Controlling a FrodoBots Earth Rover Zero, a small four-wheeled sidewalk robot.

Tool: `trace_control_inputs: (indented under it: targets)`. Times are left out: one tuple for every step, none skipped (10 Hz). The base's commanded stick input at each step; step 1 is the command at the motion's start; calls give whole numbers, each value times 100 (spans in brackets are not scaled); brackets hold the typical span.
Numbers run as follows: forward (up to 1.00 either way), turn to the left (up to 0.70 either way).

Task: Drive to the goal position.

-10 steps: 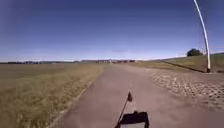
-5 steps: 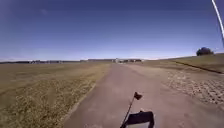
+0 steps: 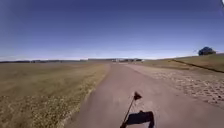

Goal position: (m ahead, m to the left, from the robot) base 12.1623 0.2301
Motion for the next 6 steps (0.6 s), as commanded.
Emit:
trace_control_inputs:
  targets:
    - [100,0]
    - [100,0]
    - [100,0]
    - [100,0]
    - [100,0]
    - [100,0]
